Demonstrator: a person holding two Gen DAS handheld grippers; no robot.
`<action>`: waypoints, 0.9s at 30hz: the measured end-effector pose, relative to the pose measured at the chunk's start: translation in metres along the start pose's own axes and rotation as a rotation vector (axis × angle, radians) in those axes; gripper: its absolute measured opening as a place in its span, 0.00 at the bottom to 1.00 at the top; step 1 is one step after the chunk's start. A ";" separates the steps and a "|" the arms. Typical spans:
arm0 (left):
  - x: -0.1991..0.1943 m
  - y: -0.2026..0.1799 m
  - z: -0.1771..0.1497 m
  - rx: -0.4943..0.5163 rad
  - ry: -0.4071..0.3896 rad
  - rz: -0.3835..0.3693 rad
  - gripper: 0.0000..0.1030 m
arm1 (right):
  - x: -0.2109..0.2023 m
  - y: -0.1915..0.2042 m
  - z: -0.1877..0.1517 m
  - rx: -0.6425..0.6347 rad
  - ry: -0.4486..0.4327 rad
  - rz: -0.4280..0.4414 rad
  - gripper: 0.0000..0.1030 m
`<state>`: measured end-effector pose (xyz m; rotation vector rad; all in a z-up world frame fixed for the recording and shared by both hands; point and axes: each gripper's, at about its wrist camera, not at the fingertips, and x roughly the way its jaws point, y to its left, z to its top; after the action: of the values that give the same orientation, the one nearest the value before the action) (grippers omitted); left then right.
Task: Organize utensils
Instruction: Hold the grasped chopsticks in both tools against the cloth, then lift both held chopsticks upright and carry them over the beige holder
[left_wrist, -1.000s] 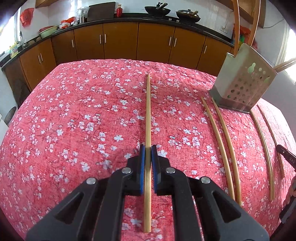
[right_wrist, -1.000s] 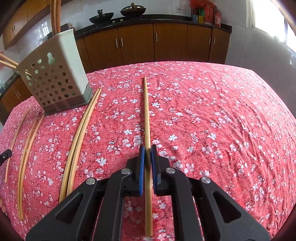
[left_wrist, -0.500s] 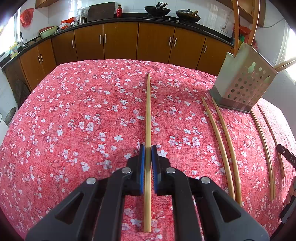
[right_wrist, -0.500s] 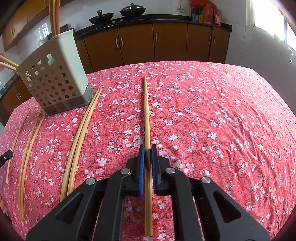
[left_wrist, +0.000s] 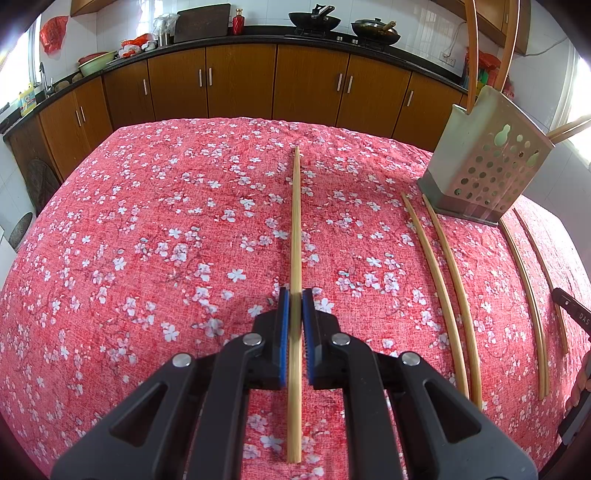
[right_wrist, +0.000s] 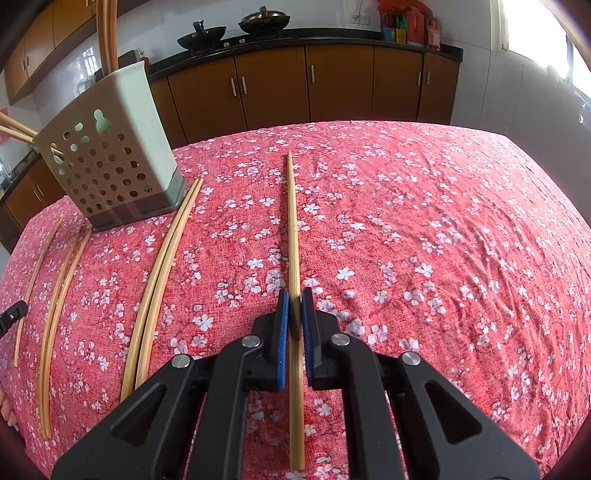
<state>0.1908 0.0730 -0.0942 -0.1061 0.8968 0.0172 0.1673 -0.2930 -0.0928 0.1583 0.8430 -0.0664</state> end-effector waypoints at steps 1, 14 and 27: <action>0.000 0.000 0.000 0.000 0.000 0.000 0.09 | 0.000 0.000 0.000 0.000 0.000 0.000 0.08; -0.001 0.000 0.000 -0.002 0.002 -0.001 0.09 | 0.001 -0.001 0.001 0.003 0.002 0.003 0.08; -0.012 -0.013 -0.014 0.080 0.008 0.029 0.08 | -0.012 0.000 -0.011 0.009 0.004 0.031 0.07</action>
<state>0.1730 0.0594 -0.0928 -0.0184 0.9062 0.0081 0.1510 -0.2916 -0.0909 0.1799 0.8443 -0.0406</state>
